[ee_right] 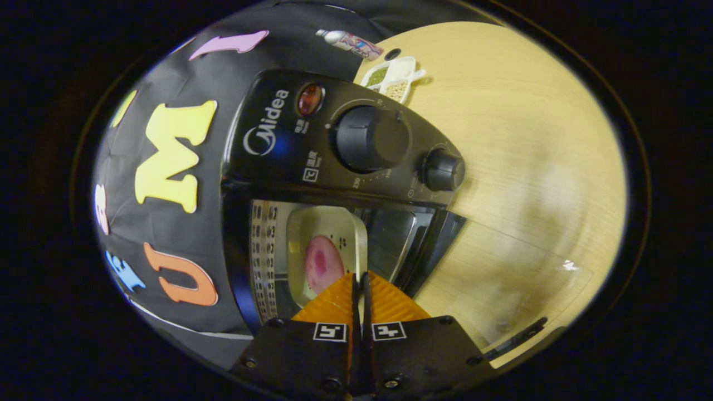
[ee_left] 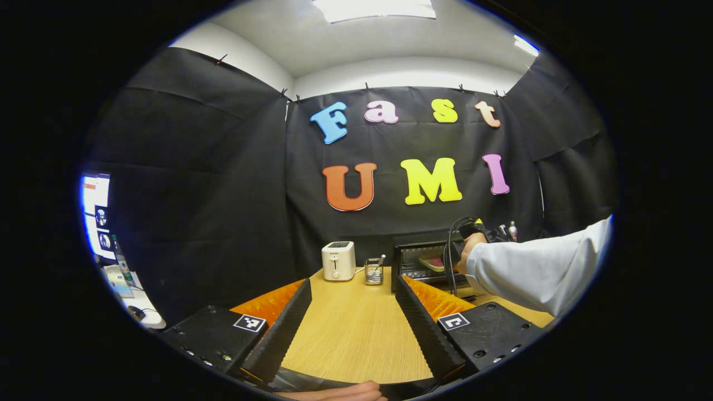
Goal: Open the electric oven with the left hand, put the food in, and close the electric oven.
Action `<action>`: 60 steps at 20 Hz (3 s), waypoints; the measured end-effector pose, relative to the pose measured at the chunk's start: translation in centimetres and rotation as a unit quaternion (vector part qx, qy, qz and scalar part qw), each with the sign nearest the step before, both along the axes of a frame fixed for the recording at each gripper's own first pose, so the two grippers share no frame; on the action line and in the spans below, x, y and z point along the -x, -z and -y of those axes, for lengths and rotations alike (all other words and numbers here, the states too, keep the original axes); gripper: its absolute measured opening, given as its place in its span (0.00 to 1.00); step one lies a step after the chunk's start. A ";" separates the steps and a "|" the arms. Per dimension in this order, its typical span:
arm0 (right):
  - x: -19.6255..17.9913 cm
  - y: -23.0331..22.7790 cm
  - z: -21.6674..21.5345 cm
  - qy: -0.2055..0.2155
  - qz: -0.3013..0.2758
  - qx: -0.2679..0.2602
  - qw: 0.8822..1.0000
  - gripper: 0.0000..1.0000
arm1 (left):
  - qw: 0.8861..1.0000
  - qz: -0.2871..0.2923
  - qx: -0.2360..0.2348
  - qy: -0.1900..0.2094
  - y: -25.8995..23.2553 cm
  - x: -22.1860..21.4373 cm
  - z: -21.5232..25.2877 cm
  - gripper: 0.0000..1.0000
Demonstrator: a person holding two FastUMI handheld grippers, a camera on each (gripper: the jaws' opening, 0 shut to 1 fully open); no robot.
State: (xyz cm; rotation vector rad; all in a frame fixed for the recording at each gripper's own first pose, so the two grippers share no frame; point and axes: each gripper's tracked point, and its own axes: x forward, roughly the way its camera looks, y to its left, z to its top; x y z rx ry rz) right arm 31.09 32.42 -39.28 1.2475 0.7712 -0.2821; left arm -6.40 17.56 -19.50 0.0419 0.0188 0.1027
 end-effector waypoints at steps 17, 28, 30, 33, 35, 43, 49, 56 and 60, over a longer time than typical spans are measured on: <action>2.6 2.7 -1.4 -0.055 -0.075 0.038 0.995 0.52 | 0.999 -0.018 0.030 0.015 0.4 -1.0 1.4 0.96; 7.7 -4.0 -0.7 -0.273 0.024 0.241 0.931 0.91 | 0.997 -0.056 0.038 0.032 -0.8 -3.2 5.8 0.96; 7.9 -7.3 0.2 -0.302 0.094 0.320 0.893 0.92 | 0.996 -0.071 0.039 0.038 -0.5 -4.1 7.2 0.96; 8.9 -12.7 1.7 -0.306 0.181 0.399 0.845 0.94 | 0.995 -0.088 0.040 0.030 -0.1 -5.4 7.9 0.96; 10.5 -15.9 2.8 -0.304 0.226 0.431 0.819 0.94 | 0.994 -0.097 0.039 0.024 0.0 -6.1 8.5 0.96; 17.0 -27.4 8.0 -0.255 0.396 0.546 0.693 0.97 | 0.990 -0.132 0.044 0.025 2.2 -10.5 11.5 0.96; 23.2 -32.6 13.2 -0.202 0.447 0.573 0.657 0.98 | 0.982 -0.174 0.048 0.054 6.8 -14.3 15.4 0.96; 24.9 -33.3 18.0 -0.194 0.428 0.588 0.658 0.97 | 0.964 -0.245 0.050 0.086 14.1 -16.5 20.5 0.96; 23.9 -32.7 19.9 -0.189 0.422 0.584 0.667 0.98 | 0.952 -0.284 0.036 0.107 17.6 -16.8 22.6 0.96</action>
